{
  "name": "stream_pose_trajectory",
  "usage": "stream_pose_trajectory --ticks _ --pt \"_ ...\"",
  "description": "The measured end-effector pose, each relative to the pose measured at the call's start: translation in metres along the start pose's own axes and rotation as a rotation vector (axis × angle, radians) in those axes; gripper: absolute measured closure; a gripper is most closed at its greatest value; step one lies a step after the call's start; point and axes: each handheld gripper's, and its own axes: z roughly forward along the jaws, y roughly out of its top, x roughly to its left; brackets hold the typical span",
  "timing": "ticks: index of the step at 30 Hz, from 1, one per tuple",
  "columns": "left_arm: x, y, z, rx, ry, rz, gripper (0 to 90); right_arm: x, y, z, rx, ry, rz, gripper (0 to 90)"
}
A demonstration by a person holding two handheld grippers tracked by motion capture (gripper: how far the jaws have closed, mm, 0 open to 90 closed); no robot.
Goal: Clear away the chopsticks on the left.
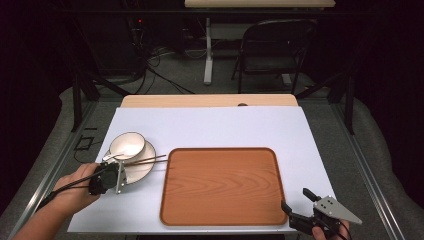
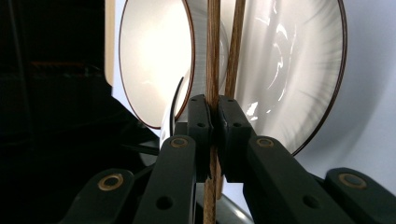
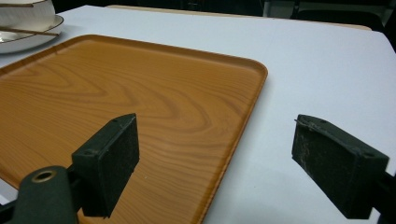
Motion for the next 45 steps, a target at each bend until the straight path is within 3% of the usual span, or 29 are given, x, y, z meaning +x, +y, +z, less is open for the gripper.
stream_pose_trajectory --ticks 2,9,15,19,26,31,36,42,45 --pt "0.004 0.0 -0.001 0.002 -0.032 -0.057 85.1 0.0 0.0 0.0 0.001 0.002 0.004 14.3" --pt "0.019 0.001 -0.007 -0.015 -0.081 -0.271 85.0 0.0 0.0 0.0 -0.001 0.003 0.003 14.3" --pt "0.03 0.002 -0.01 -0.005 -0.138 -0.412 85.1 0.0 0.0 0.0 -0.001 0.002 0.0 14.3" --pt "0.036 0.004 -0.011 -0.005 -0.178 -0.549 85.1 -0.001 0.0 0.0 -0.001 0.003 -0.002 14.3" --pt "0.044 0.009 -0.009 0.036 -0.355 -0.836 85.1 0.0 0.0 0.0 -0.001 0.004 0.003 14.3" --pt "0.047 0.012 -0.01 0.039 -0.439 -0.97 85.1 0.0 0.0 0.0 -0.001 0.004 0.0 14.3" --pt "0.049 0.017 -0.011 0.03 -0.5 -1.075 85.1 0.0 0.0 0.0 -0.002 0.004 0.001 14.3" --pt "0.043 0.03 -0.009 0.02 -0.569 -1.111 85.0 -0.001 0.0 0.0 -0.003 0.003 -0.003 14.3" --pt "0.038 0.037 -0.006 0.019 -0.632 -1.148 85.0 -0.001 0.0 0.0 -0.004 0.003 -0.004 14.3"
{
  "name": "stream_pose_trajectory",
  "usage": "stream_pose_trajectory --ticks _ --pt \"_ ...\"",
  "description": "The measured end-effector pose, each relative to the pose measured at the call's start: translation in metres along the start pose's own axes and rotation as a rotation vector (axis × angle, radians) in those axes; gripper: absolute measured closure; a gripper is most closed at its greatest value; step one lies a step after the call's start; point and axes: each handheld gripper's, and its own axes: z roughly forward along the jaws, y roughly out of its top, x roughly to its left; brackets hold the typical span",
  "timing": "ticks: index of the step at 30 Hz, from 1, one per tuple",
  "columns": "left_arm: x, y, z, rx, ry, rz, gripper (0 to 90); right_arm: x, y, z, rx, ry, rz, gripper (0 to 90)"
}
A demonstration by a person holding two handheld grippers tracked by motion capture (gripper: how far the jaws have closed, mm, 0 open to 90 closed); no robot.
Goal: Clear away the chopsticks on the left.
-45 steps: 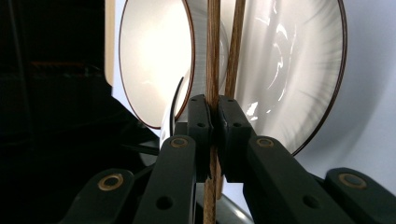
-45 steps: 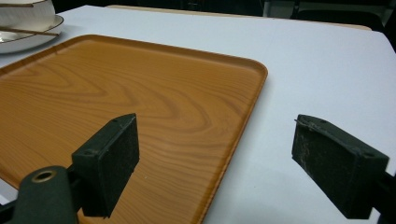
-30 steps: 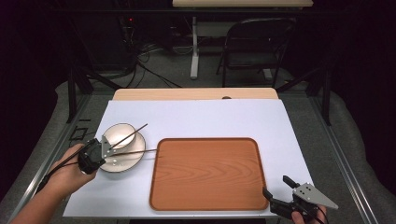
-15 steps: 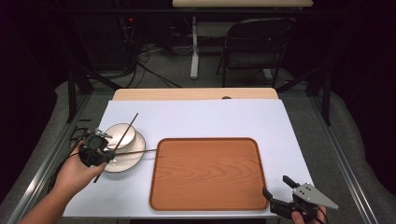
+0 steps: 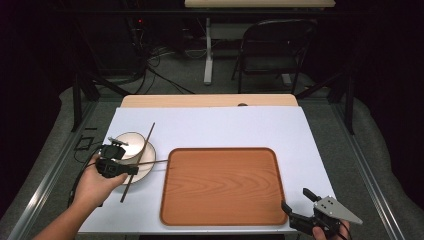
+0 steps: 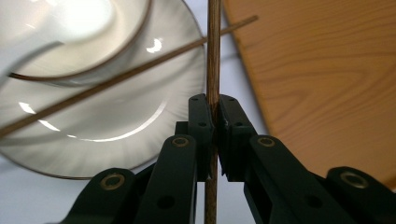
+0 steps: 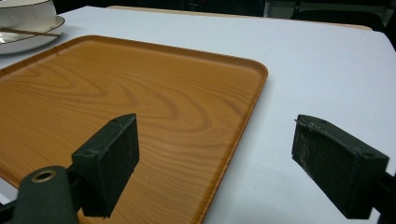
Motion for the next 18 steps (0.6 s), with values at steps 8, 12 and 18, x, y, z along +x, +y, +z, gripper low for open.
stream_pose_trajectory --ticks 8,12,18 --pt "-0.012 0.0 0.014 0.029 -0.149 -0.122 85.0 0.0 0.0 0.0 -0.001 0.002 0.006 14.3" --pt "-0.018 0.0 0.023 0.043 -0.197 -0.163 85.0 0.0 0.0 0.0 -0.002 0.003 0.006 14.3" --pt "-0.026 -0.003 0.04 0.06 -0.26 -0.218 85.0 0.0 0.0 0.0 -0.006 0.002 0.007 14.3"
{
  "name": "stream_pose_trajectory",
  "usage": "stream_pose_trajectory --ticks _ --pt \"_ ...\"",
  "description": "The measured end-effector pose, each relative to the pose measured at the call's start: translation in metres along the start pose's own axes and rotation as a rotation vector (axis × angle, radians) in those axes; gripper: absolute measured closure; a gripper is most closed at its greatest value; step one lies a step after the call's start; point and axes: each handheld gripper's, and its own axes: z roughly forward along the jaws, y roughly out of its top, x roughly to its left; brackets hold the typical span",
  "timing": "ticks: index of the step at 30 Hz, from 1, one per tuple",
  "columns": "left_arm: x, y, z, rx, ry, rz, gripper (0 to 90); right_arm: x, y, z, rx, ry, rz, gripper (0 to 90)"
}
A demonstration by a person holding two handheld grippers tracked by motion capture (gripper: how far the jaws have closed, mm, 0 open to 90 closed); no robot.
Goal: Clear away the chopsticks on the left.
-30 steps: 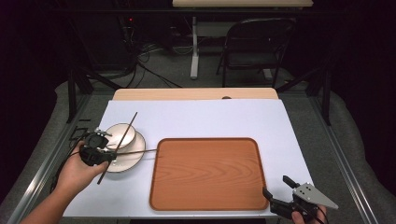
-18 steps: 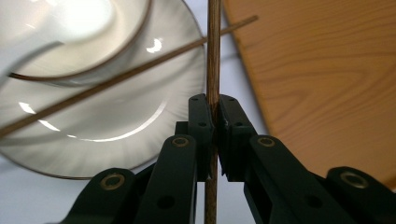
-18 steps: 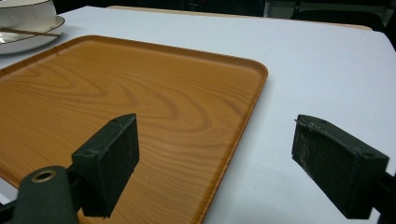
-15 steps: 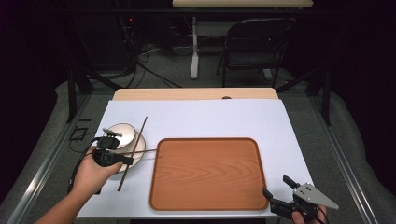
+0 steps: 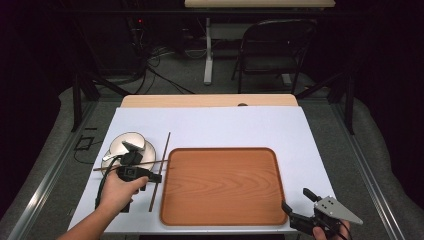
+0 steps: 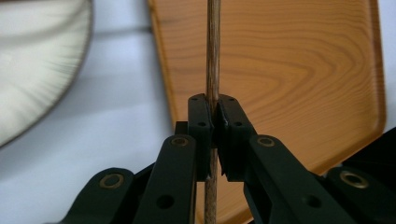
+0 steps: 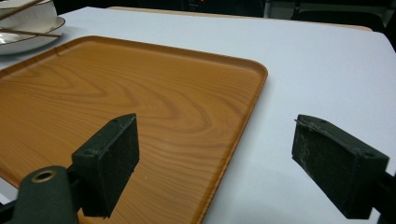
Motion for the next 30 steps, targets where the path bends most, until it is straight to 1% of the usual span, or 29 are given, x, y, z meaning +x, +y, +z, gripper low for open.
stream_pose_trajectory --ticks 1,2,3,5,6,9,10,12,13,17,18,19,21,22,23,24,25,26,28,29,30 --pt "0.0 0.0 0.003 0.005 -0.008 0.0 84.9 0.0 0.0 0.0 -0.001 0.0 0.0 14.3" --pt "-0.001 -0.001 0.007 -0.002 -0.027 -0.023 84.9 0.0 0.0 0.0 0.0 0.0 0.0 14.3" --pt "-0.002 -0.001 0.009 0.006 -0.035 -0.031 84.9 0.0 0.0 0.0 -0.001 -0.001 -0.001 14.3" --pt "-0.003 -0.002 0.014 0.017 -0.045 -0.029 84.9 0.0 0.0 0.0 -0.002 -0.002 -0.003 14.3" --pt "-0.004 -0.003 0.017 0.011 -0.05 -0.032 84.9 0.0 0.0 0.0 0.001 -0.002 -0.003 14.3" --pt "-0.005 -0.005 0.024 0.028 -0.07 -0.042 84.9 0.0 0.0 0.0 0.0 0.001 0.003 14.3" --pt "-0.005 -0.006 0.026 0.032 -0.076 -0.039 84.9 0.0 0.0 0.0 0.0 0.001 0.001 14.3" --pt "-0.007 -0.006 0.03 0.035 -0.08 -0.044 84.9 0.0 0.0 0.0 0.0 0.0 -0.001 14.3" --pt "-0.007 -0.006 0.032 0.034 -0.092 -0.054 84.9 0.0 0.0 0.0 0.0 -0.001 -0.003 14.3" --pt "-0.007 -0.007 0.039 0.046 -0.111 -0.074 84.9 0.0 0.0 0.0 -0.001 0.0 0.0 14.3" --pt "-0.007 -0.007 0.041 0.044 -0.112 -0.079 84.8 0.0 0.0 0.0 -0.001 0.0 0.0 14.3" --pt "-0.007 -0.007 0.043 0.056 -0.114 -0.082 84.8 0.0 0.0 0.0 0.0 0.0 -0.001 14.3" --pt "-0.007 -0.007 0.046 0.067 -0.107 -0.099 84.8 0.0 0.0 0.0 0.0 0.001 0.003 14.3" --pt "-0.007 -0.008 0.048 0.06 -0.105 -0.111 84.8 0.0 0.0 0.0 0.0 0.001 0.004 14.3" --pt "-0.006 -0.008 0.049 0.071 -0.102 -0.12 84.8 0.0 0.0 0.0 0.002 0.001 0.004 14.3" --pt "-0.006 -0.009 0.05 0.073 -0.095 -0.123 84.8 0.0 0.0 0.0 -0.001 0.001 0.001 14.3" --pt "-0.006 -0.009 0.051 0.078 -0.078 -0.125 84.8 0.0 0.0 0.0 0.0 0.0 -0.001 14.3" --pt "-0.004 -0.01 0.052 0.085 -0.088 -0.126 84.8 0.0 0.0 0.0 0.0 0.0 0.0 14.3" --pt "-0.002 -0.01 0.054 0.095 -0.082 -0.134 84.8 0.0 0.0 0.0 0.001 0.001 0.002 14.3" --pt "-0.001 -0.012 0.055 0.077 -0.079 -0.143 84.8 0.0 0.0 0.0 0.002 0.001 0.004 14.3" --pt "0.0 -0.012 0.055 0.093 -0.075 -0.143 84.8 0.0 0.0 0.0 0.002 0.001 0.004 14.3"
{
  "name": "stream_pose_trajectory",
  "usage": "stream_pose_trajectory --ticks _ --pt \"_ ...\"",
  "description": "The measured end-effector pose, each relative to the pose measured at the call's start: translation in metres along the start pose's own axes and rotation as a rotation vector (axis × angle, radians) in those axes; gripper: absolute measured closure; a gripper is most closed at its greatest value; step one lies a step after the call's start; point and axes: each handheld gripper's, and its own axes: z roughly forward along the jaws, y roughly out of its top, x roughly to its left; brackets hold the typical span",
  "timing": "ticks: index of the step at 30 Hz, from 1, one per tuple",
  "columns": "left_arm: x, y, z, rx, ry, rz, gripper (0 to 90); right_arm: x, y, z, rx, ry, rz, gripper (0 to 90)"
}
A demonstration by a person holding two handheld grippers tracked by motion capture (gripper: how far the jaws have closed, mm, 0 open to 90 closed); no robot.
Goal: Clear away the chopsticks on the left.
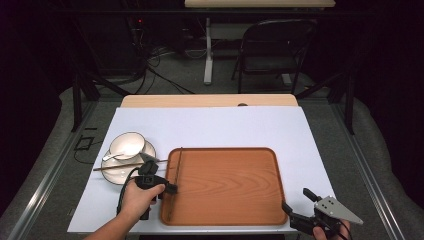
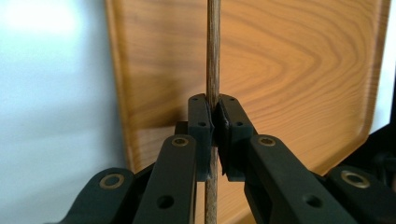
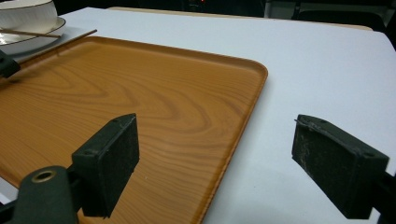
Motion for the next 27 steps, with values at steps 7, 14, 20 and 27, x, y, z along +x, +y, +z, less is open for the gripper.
stream_pose_trajectory --ticks 7,14,20,27 --pt "0.0058 -0.0016 0.0047 0.012 0.022 -0.016 84.7 0.0001 -0.0001 0.0001 -0.002 0.0 -0.003 14.3" --pt "0.0068 -0.0003 0.0057 0.002 0.025 -0.031 83.5 0.0 0.0 -0.0002 -0.002 -0.001 -0.004 14.3" --pt "0.0065 -0.0005 0.0057 -0.001 0.026 -0.029 82.2 -0.0001 0.0 -0.0002 -0.001 0.0 -0.003 14.3" --pt "0.006 -0.001 0.0058 -0.003 0.025 -0.027 82.1 -0.0001 -0.0001 -0.0002 -0.003 0.0 -0.006 14.3"
